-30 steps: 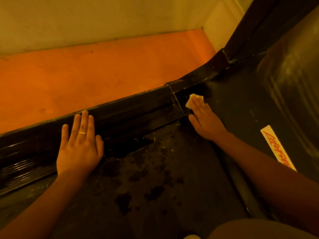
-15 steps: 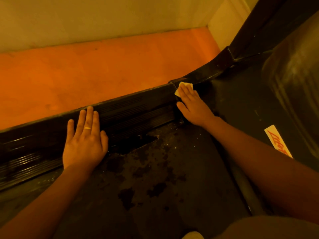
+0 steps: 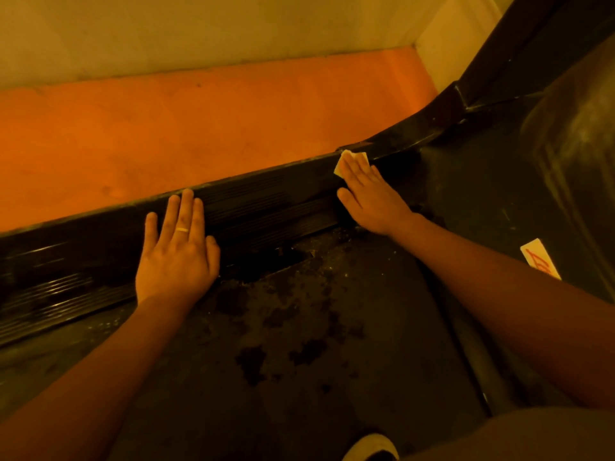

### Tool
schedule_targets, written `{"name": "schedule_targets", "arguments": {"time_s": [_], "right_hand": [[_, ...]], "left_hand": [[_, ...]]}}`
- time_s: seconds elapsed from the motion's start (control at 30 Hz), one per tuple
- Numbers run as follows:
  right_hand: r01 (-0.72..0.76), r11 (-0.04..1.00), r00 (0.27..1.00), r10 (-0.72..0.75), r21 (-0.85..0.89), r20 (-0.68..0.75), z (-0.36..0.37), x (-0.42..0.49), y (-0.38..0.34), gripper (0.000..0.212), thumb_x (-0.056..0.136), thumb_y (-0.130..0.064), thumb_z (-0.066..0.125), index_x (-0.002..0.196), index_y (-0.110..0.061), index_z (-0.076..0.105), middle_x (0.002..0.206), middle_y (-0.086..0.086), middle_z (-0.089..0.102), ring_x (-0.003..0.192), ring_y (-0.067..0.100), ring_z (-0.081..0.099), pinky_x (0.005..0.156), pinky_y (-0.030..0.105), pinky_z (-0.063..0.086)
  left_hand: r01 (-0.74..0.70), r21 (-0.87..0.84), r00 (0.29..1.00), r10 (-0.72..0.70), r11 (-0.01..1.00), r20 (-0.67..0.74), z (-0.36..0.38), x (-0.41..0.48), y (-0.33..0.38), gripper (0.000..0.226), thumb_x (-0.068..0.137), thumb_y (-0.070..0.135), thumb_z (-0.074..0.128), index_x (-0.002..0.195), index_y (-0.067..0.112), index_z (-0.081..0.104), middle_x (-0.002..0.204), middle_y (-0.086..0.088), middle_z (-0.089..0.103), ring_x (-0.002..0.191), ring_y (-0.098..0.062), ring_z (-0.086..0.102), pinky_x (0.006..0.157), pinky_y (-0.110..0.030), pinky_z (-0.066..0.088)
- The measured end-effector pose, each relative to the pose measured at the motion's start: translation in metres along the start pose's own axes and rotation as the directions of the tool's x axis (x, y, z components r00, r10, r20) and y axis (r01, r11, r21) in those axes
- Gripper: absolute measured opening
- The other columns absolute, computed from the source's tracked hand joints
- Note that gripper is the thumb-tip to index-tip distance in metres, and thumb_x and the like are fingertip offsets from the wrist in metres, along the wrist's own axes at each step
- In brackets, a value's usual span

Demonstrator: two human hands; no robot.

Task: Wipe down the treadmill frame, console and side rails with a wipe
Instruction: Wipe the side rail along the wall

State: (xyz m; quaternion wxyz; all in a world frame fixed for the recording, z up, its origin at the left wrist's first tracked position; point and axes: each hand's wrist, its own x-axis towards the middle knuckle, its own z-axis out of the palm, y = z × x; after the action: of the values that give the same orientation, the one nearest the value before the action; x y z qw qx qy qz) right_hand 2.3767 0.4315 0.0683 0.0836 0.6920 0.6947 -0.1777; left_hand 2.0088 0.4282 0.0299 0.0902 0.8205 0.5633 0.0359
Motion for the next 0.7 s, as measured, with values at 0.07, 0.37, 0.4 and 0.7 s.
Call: {"name": "schedule_targets", "arguments": {"time_s": [0.07, 0.37, 0.4, 0.7], "right_hand": [[-0.004, 1.000, 1.000, 0.004, 0.021, -0.013, 0.009, -0.023, -0.002, 0.063, 0.107, -0.044, 0.019, 0.159, -0.016, -0.004, 0.166, 0.000, -0.013, 0.150, 0.013, -0.019, 0.119, 0.030, -0.012], [0.026, 0.998, 0.998, -0.028, 0.050, 0.054, -0.024, 0.020, -0.011, 0.060, 0.109, -0.033, 0.027, 0.158, -0.005, 0.007, 0.167, 0.010, 0.001, 0.154, 0.025, -0.003, 0.124, 0.040, -0.001], [0.039, 0.997, 0.997, -0.044, 0.061, 0.069, -0.033, 0.030, -0.012, 0.057, 0.109, -0.028, 0.029, 0.157, -0.002, 0.014, 0.165, 0.014, 0.011, 0.153, 0.028, 0.005, 0.124, 0.041, 0.006], [0.100, 0.992, 0.988, -0.109, 0.076, 0.114, -0.062, 0.058, 0.011, 0.038, 0.105, -0.020, 0.051, 0.143, -0.020, 0.054, 0.154, 0.007, 0.043, 0.145, 0.024, 0.035, 0.119, 0.040, 0.026]], "left_hand": [[-0.002, 0.000, 1.000, 0.002, 1.000, 0.001, 0.000, 0.000, 0.000, 0.067, 0.100, 0.038, 0.021, 0.157, 0.003, 0.023, 0.166, -0.012, 0.016, 0.155, -0.026, 0.010, 0.124, -0.054, 0.010], [-0.004, -0.023, 1.000, 0.004, 1.000, -0.012, -0.002, 0.002, 0.000, 0.068, 0.098, 0.039, 0.022, 0.156, 0.002, 0.026, 0.166, -0.012, 0.019, 0.154, -0.026, 0.013, 0.123, -0.054, 0.012], [-0.006, -0.025, 1.000, 0.005, 1.000, -0.021, -0.001, 0.001, 0.000, 0.068, 0.099, 0.039, 0.022, 0.156, 0.003, 0.026, 0.165, -0.012, 0.019, 0.154, -0.026, 0.014, 0.123, -0.054, 0.012], [-0.180, -0.052, 0.983, 0.177, 0.982, -0.056, -0.010, -0.023, -0.044, 0.061, 0.101, 0.035, 0.027, 0.151, 0.002, 0.040, 0.161, -0.013, 0.031, 0.149, -0.028, 0.031, 0.120, -0.051, 0.025]]}}
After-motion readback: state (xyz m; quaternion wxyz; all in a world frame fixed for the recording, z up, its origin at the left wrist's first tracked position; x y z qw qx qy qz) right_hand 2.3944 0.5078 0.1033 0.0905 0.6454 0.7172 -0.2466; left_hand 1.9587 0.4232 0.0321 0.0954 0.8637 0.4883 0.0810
